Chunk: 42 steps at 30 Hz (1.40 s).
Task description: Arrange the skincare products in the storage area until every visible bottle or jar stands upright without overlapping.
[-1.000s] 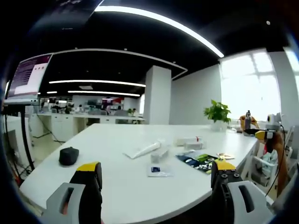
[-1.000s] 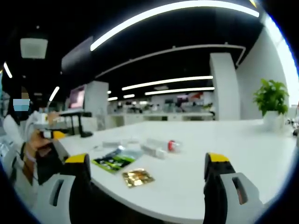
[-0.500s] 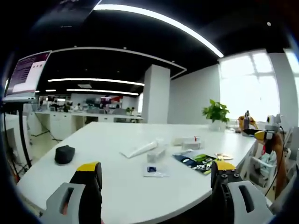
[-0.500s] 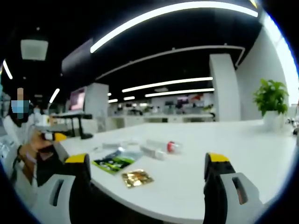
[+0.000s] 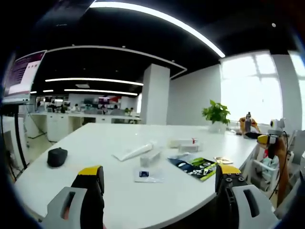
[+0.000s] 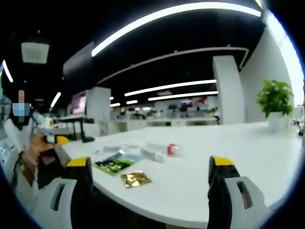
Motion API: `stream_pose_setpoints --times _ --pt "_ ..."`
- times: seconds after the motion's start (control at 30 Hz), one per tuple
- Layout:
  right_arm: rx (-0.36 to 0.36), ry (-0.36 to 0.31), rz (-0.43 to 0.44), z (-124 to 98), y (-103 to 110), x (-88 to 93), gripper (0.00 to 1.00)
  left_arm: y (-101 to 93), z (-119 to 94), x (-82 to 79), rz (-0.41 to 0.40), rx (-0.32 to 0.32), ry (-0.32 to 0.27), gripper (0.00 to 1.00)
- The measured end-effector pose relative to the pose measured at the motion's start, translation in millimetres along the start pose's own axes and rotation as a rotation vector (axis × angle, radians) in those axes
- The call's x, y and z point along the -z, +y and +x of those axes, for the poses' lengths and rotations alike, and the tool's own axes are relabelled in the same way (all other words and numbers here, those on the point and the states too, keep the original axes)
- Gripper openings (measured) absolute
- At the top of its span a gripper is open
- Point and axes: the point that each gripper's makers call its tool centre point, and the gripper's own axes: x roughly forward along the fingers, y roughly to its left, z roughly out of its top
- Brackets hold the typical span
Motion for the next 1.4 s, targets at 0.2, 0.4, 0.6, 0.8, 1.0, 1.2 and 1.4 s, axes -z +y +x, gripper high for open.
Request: stream_pose_setpoints --times 0.2,0.4,0.6,0.8,1.0,1.2,1.4 --pt "0.004 -0.015 0.008 -2.0 -3.2 -1.6 1.00 -3.5 2.1 3.2 -0.002 0.014 0.012 0.99" --pt "0.019 -0.008 0.009 -3.8 -6.6 0.2 1.00 -3.2 0.1 -0.9 -0.010 0.005 -0.009 0.99" --pt "0.018 -0.005 0.009 -3.4 -6.4 1.4 1.00 -4.1 -1.1 -2.6 -0.008 0.005 -0.014 0.99" --pt "0.013 -0.004 0.007 -3.1 -5.0 1.3 1.00 -5.1 0.6 -0.5 -0.011 0.010 -0.009 0.99" --pt "0.010 -0.009 0.007 -4.7 -6.3 -2.3 1.00 -4.6 3.5 0.5 -0.014 0.013 0.002 0.99" --pt "0.035 -0.024 -0.002 -9.2 -13.9 -9.9 1.00 5.2 5.2 -1.6 -0.008 -0.008 0.003 0.99" --pt "0.037 -0.030 0.003 -8.1 -15.8 -11.2 1.00 9.9 8.2 0.8 -0.016 -0.012 0.014 0.99"
